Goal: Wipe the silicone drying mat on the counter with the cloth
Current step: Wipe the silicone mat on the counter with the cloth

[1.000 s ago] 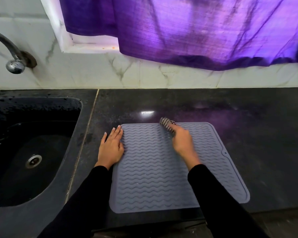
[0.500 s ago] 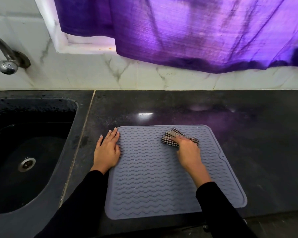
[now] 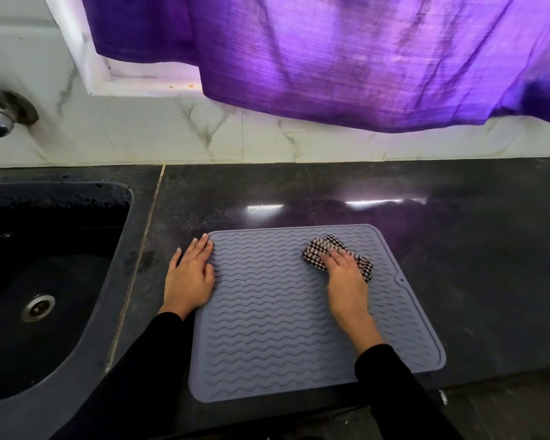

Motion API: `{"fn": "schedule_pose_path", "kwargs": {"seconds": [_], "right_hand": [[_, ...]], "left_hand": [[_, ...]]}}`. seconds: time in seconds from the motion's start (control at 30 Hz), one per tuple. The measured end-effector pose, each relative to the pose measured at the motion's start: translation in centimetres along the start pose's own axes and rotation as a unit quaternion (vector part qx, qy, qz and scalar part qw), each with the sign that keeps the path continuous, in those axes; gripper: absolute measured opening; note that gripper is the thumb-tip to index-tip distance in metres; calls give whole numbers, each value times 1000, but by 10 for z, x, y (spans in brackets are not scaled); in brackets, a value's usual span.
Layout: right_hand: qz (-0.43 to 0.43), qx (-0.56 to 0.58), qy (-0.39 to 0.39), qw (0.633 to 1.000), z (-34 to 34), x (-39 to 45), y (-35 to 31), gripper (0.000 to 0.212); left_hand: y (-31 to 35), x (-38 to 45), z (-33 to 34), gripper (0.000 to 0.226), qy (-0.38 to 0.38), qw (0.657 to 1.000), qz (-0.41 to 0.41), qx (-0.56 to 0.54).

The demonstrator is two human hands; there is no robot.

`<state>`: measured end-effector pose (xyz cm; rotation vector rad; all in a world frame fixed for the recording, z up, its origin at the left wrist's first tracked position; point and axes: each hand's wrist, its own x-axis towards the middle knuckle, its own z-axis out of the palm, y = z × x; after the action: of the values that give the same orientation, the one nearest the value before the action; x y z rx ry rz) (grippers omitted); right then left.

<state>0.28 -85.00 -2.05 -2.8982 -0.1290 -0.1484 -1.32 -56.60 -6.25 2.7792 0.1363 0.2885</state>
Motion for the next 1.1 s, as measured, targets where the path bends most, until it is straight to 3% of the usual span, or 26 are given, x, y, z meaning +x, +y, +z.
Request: {"fn": "schedule_pose_path", "kwargs": {"seconds": [0.23,0.37,0.47,0.5,0.53,0.6,0.67,0.83,1.1], "right_hand": [[-32,-7,-10,999,-6,5,21,55],[29,141,-41,989,-29,29,34,52],[142,368,-48,918,-53,49,42,42],[179,391,-31,902,-54,53,47,43],[206,389,-10,898,-53,54,49,45],[192,336,10,922,-52,47,40,46],[136,221,11,966,-42,27,26,48],[17,54,-14,998,6,-22,-2,59],[2,89,42,995,8,-16,13,51]], "left_hand": [[0,-2,-3,79,-2,1000,6,-1],[5,-2,-5,68,-20,1000,0,7],[6,-3,-5,67,-26,1000,0,11],[6,-2,-5,67,-26,1000,0,12],[6,-2,-5,67,-23,1000,0,10],[6,-2,-5,66,-18,1000,-2,6],[6,-2,-4,66,-17,1000,-2,6],[7,0,-2,65,-15,1000,-5,11],[8,-1,0,65,-16,1000,-2,26]]}}
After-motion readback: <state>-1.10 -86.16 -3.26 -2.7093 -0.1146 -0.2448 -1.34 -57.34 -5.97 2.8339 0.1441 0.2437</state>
